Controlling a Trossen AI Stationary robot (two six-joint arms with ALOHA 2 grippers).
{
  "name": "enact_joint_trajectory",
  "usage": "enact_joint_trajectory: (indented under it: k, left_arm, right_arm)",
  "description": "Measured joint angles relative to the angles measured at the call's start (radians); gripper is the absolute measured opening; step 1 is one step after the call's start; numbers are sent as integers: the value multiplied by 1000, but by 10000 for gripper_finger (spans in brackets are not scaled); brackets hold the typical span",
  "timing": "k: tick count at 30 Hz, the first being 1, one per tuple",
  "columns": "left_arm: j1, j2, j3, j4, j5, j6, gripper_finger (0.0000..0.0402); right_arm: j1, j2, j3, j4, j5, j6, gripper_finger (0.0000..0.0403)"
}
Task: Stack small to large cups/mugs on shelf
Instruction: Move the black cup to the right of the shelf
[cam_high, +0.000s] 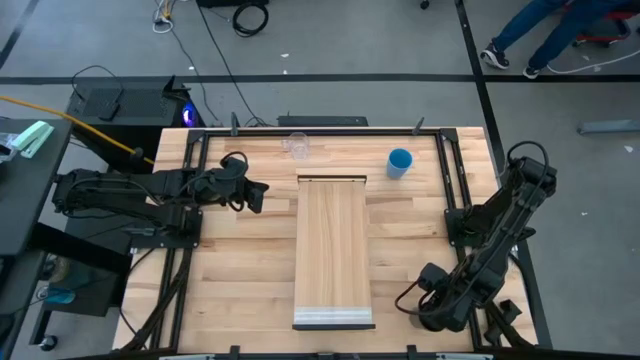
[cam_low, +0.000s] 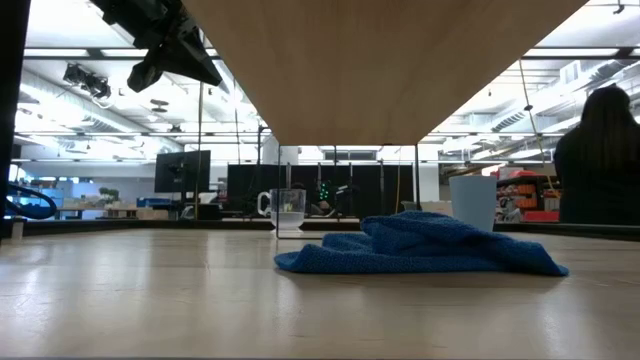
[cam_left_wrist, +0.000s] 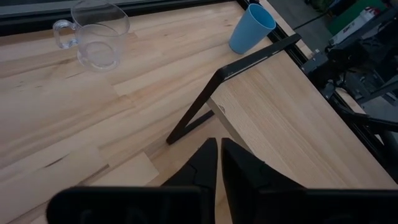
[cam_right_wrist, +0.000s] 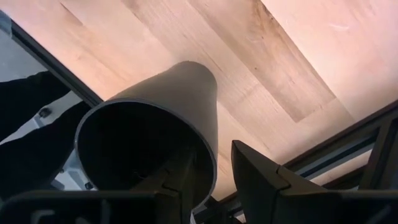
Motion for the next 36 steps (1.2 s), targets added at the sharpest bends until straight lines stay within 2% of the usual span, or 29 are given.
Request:
enact_joint_trajectory:
  k: [8, 12, 18, 23, 27, 36]
  left_arm:
    - [0, 0, 0, 0, 16, 0, 36]
    - [0, 0, 0, 0, 16, 0, 30]
    - [0, 0, 0, -15, 16, 0, 21]
    - [0, 0, 0, -38, 16, 2, 23]
    - [1, 0, 0, -39, 16, 11, 24]
    - [65, 0, 0, -38, 16, 63, 14]
  right_arm:
    - [-24, 38, 0, -1, -5, -8, 100]
    - [-42, 38, 0, -3, -4, -10, 74]
    - [-71, 36, 0, -23, -3, -35, 12]
    - [-118, 30, -1, -43, -4, -72, 12]
    - [-175, -25, 0, -84, 17, -112, 6]
    - [-346, -240, 0, -316, 127, -146, 4]
